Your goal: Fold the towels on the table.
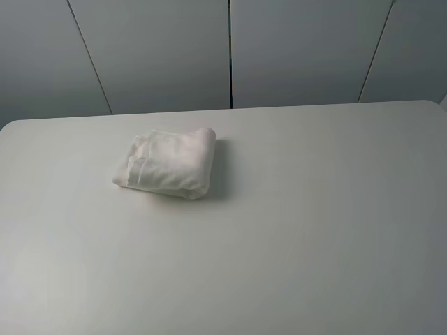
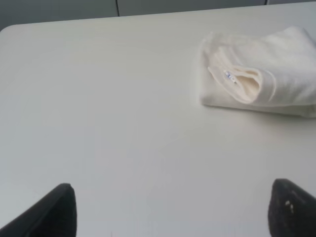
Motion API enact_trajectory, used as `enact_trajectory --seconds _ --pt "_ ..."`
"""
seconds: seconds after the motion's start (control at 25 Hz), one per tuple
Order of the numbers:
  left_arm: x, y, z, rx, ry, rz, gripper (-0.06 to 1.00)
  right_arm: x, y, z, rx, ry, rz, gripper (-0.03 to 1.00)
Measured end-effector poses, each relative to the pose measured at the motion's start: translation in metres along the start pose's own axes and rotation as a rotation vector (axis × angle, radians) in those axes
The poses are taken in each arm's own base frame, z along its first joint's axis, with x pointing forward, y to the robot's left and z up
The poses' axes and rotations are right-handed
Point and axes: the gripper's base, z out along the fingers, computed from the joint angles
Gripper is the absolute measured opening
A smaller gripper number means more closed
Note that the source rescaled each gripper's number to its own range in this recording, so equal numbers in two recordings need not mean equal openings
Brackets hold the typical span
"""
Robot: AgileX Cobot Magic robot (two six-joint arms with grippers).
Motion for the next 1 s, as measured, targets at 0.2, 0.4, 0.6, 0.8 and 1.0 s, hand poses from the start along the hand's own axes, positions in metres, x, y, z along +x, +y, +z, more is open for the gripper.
enact_trajectory --seconds 0.2,0.4,0.6,0.8,1.0 --pt "0.0000 0.0000 -0.0001 0.000 0.000 0.000 0.99 0.0003 0.0000 -0.0006 0.000 -0.006 -0.002 1.00" --pt "0.0000 0.0000 -0.0001 0.000 0.000 0.000 0.99 0.0002 -0.0017 -0.0008 0.032 -0.010 0.040 1.00" --pt "0.0000 0.0002 -0.0001 -0.002 0.000 0.001 0.99 0.0003 -0.0025 -0.0009 0.215 -0.009 0.158 1.00" --pt "0.0001 0.0015 -0.0001 -0.016 0.000 -0.011 0.99 0.0000 -0.0007 -0.0005 0.432 -0.008 0.280 1.00" --pt "0.0001 0.0036 -0.0001 -0.039 0.000 -0.029 0.99 -0.0005 0.0010 0.0003 0.526 -0.007 0.326 1.00"
